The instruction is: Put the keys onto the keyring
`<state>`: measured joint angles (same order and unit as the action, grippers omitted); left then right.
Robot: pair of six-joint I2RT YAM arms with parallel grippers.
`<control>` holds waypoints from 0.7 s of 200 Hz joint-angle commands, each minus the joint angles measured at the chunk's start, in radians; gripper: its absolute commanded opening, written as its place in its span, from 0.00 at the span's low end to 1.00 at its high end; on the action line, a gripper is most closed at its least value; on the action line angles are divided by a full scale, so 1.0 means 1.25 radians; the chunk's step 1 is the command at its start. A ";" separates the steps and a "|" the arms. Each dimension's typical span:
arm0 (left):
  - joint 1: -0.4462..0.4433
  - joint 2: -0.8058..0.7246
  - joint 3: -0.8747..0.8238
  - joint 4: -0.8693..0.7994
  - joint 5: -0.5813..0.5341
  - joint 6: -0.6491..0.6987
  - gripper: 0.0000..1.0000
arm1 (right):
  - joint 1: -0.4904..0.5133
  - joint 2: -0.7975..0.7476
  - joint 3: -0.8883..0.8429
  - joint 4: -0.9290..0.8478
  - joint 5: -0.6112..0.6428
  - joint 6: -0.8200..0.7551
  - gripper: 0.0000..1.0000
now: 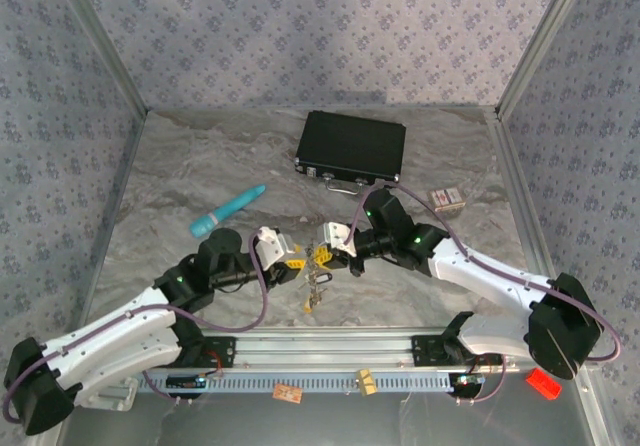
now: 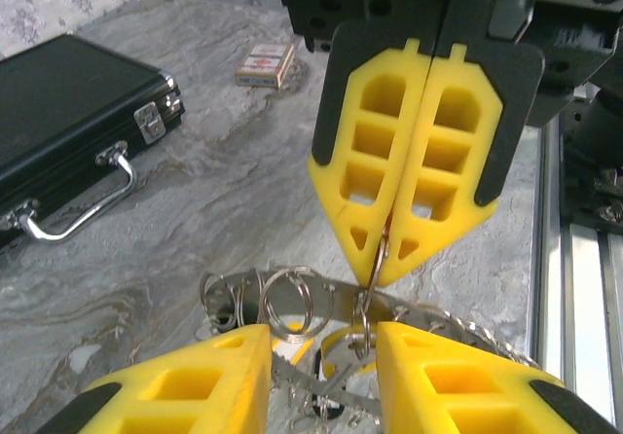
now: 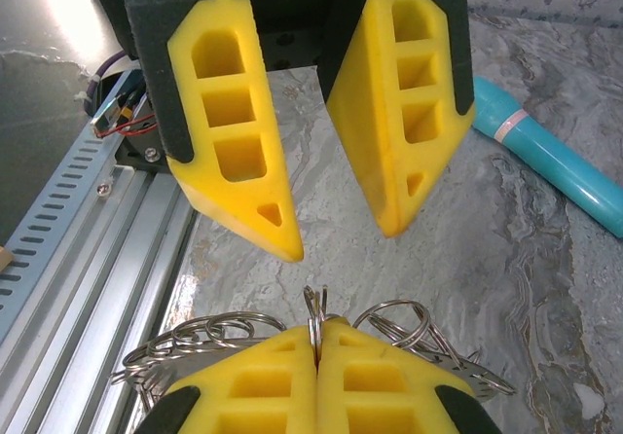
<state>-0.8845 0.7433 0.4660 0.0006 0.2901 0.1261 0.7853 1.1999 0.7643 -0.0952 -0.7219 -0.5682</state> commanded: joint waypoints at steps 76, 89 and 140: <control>-0.039 -0.003 -0.027 0.018 -0.008 0.092 0.31 | 0.010 -0.022 -0.001 0.051 -0.012 0.027 0.00; -0.041 -0.003 -0.031 0.033 -0.029 0.091 0.29 | 0.011 -0.024 0.000 0.050 -0.011 0.028 0.00; -0.042 0.003 -0.034 0.046 -0.053 0.091 0.22 | 0.015 -0.026 -0.002 0.049 -0.009 0.030 0.00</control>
<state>-0.9318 0.7483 0.4309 0.0265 0.2443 0.2279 0.7948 1.1904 0.7635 -0.0700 -0.7219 -0.5446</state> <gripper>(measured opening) 0.226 0.052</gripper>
